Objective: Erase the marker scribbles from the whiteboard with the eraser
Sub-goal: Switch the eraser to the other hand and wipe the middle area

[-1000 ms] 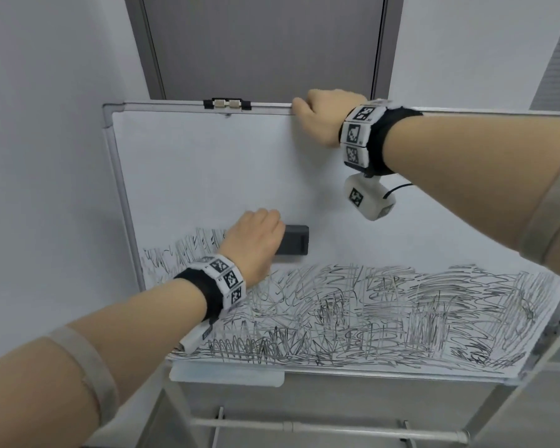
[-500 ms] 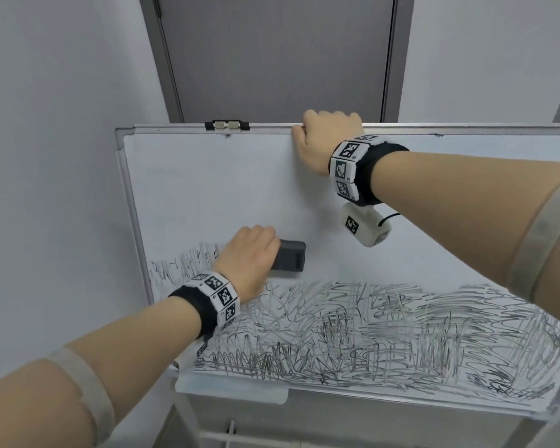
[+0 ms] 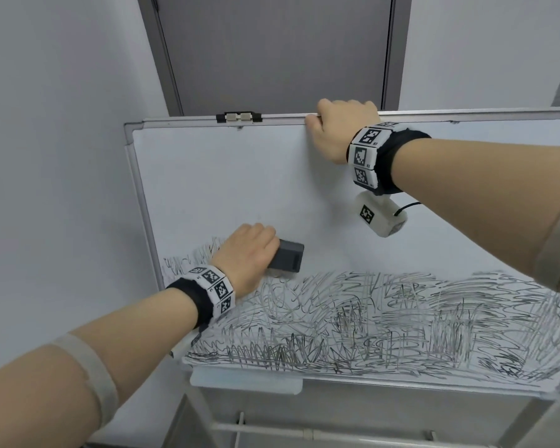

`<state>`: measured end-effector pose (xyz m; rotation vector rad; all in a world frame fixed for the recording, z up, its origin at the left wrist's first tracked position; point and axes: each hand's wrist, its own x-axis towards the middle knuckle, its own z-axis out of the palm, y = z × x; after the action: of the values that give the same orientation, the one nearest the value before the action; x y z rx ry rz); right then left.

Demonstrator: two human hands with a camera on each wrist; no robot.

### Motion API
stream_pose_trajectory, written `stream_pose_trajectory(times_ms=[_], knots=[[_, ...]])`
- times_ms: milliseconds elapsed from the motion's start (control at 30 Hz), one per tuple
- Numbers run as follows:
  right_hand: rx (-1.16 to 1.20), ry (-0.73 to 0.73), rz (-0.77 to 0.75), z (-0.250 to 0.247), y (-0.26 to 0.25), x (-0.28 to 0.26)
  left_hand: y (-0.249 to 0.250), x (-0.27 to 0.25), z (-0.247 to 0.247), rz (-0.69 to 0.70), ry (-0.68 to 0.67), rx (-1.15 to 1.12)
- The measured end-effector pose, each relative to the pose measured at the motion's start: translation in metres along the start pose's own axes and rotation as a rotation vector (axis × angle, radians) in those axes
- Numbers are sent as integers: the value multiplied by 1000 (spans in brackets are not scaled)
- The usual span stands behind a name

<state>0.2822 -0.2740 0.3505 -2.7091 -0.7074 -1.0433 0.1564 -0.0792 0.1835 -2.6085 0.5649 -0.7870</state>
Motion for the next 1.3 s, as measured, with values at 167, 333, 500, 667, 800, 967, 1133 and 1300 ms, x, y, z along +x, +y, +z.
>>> stream_pose_trajectory(times_ms=[167,333,500,667,800,967,1133,1300], knots=[[6,-10,45,-8,-8,-3,-16,3,-15,-30,82,-38],[-31,-13,83,-12,-14,-9,-18,5,-20,13,84,-26],[-44,-19,96,-18,-17,-13,-15,-17,-8,192,1,15],[-47,-19,111,-19,-21,-15,-50,-9,-37,128,79,45],[-62,-27,118,-21,-21,-16,-53,-37,-30,158,-13,43],[-69,-45,126,-22,-22,-16,-54,-74,-7,193,-134,93],[-71,-22,144,-21,-22,-17,-72,-48,-32,36,14,75],[-81,1,122,-22,-22,-18,-50,-42,-21,240,14,108]])
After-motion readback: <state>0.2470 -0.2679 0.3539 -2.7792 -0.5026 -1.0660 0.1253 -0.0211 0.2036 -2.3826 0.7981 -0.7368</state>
